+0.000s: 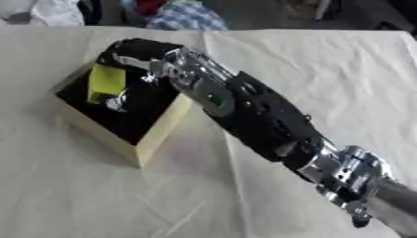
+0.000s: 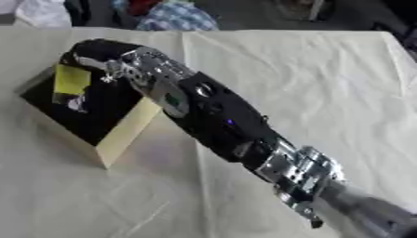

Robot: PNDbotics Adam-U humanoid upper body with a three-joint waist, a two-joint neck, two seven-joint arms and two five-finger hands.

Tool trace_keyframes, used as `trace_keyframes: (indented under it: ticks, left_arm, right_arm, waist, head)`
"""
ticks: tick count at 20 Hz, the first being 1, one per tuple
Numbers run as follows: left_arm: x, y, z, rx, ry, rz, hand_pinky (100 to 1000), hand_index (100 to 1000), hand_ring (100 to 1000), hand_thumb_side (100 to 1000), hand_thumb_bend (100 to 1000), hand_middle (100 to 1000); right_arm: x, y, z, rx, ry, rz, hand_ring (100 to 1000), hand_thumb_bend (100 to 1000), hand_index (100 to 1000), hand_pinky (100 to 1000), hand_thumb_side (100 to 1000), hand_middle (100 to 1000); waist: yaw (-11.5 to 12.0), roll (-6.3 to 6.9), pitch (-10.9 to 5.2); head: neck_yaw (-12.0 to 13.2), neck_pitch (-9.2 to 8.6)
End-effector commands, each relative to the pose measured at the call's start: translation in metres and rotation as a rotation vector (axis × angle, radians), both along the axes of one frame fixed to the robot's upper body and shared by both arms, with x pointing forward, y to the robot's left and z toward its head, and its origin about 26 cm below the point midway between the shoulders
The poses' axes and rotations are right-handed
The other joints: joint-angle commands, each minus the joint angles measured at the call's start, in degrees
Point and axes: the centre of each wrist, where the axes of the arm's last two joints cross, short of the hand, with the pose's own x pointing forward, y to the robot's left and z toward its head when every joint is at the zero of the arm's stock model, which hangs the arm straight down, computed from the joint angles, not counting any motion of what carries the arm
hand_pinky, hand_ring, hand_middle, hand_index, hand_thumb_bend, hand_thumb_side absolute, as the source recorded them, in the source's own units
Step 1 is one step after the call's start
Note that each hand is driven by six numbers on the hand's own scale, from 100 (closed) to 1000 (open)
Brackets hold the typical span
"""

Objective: Pick up objects on the table and place them in the box.

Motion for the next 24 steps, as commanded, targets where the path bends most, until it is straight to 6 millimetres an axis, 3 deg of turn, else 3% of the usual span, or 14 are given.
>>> trace_keyframes:
  ticks: [1,5,9,13,18,24]
  left_arm:
    - [-0.003,0.0,0.005,0.012,-0.02,0.001,709,666,794,692,100,849]
    - [-0.003,0.001,0.005,0.014,-0.017,0.002,710,666,794,692,100,850]
    - [-0.003,0.001,0.005,0.012,-0.017,0.004,710,666,793,692,100,849]
    - [-0.004,0.003,0.003,0.009,-0.01,0.013,708,665,792,691,100,848]
    - [-0.005,0.008,-0.002,0.008,0.011,0.043,708,664,794,692,100,851]
    - [-0.007,0.015,-0.009,0.02,0.042,0.086,708,662,796,695,100,854]
  right_arm:
    - [-0.003,-0.005,0.015,-0.012,-0.044,-0.015,798,252,881,746,516,767]
    - [-0.003,-0.006,0.015,-0.019,-0.028,-0.014,798,299,891,753,452,764]
    - [-0.006,-0.008,0.021,0.041,-0.045,-0.011,775,241,881,735,486,739]
    - [-0.021,-0.014,0.044,0.13,-0.118,0.005,753,184,870,718,489,703]
    - [-0.058,-0.037,0.08,0.28,-0.247,0.02,709,100,849,681,508,645]
    - [-0.12,-0.075,0.108,0.477,-0.372,0.061,674,100,826,659,526,608]
  waist:
    - [-0.09,0.58,-1.16]
    - [-0.15,0.56,-1.16]
    - [-0.3,0.55,-1.26]
    - [-0.79,0.64,-1.65]
    - [-2.16,0.84,-2.63]
    - [-4.03,1.22,-3.64]
  head:
    - [-0.01,-0.23]
    - [-0.03,-0.13]
    - [0.1,-0.12]
    - [0.67,0.22]
    - [3.2,0.94]
    - [7.39,1.38]
